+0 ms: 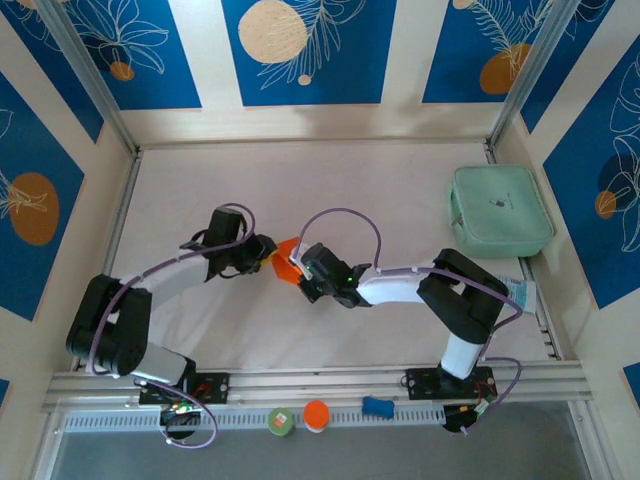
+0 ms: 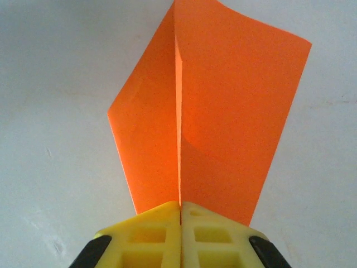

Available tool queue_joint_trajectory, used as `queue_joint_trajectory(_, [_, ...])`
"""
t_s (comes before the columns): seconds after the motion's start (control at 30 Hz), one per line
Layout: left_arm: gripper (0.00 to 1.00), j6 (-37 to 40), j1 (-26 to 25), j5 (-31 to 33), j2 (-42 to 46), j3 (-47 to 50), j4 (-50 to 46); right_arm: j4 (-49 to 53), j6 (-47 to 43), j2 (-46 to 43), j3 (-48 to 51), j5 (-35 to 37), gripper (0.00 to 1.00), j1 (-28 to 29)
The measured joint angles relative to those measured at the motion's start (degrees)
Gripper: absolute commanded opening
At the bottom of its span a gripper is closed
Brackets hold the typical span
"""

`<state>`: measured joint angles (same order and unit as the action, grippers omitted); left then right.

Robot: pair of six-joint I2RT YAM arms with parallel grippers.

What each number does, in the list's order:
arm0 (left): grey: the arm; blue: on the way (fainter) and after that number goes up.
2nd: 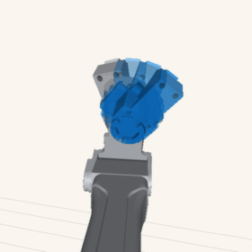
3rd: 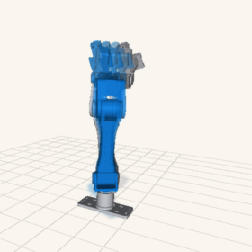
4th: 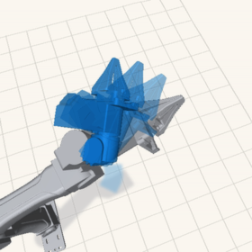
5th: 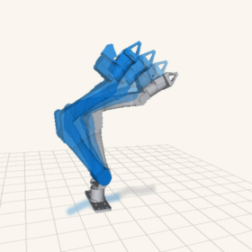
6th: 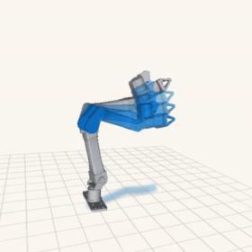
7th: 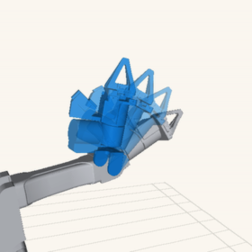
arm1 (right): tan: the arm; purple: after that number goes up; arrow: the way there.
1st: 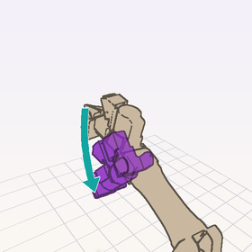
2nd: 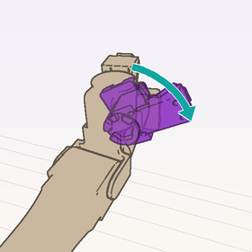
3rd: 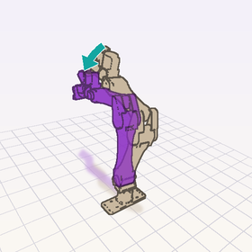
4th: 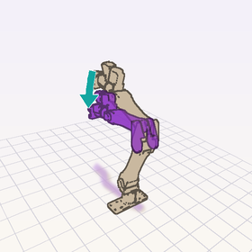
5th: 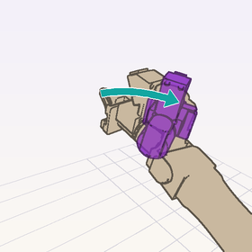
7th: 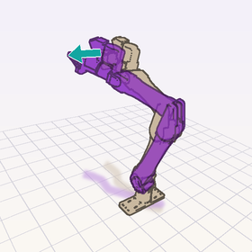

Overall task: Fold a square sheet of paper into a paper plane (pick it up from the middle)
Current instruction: Fourth fold the wing at the center of the table.

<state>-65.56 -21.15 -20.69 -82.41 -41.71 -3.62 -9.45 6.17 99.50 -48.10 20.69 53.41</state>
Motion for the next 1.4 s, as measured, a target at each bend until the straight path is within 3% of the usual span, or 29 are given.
queue_joint_trajectory(0.17, [0.25, -0.2, -0.4, -0.2, 0.2, 3.5, 2.5, -1.4, 0.0, -0.7, 0.7, -5.1, 0.06, -2.8])
queue_joint_trajectory(0.63, [0.28, -0.4, -4.0, -3.2, -11.0, 1.0, 8.4, -3.0, -0.2, -0.7, 1.4, -11.7, 0.09, -4.8])
queue_joint_trajectory(1.07, [0.33, 0.0, -4.5, -3.0, -13.0, -0.7, 5.6, -2.9, -1.5, -0.7, 2.1, -1.6, 0.27, 0.6])
queue_joint_trajectory(1.4, [0.36, 0.1, -4.6, -3.0, -13.5, -1.5, 4.8, -2.3, -1.3, -0.7, 2.1, 4.7, 0.27, 3.3])
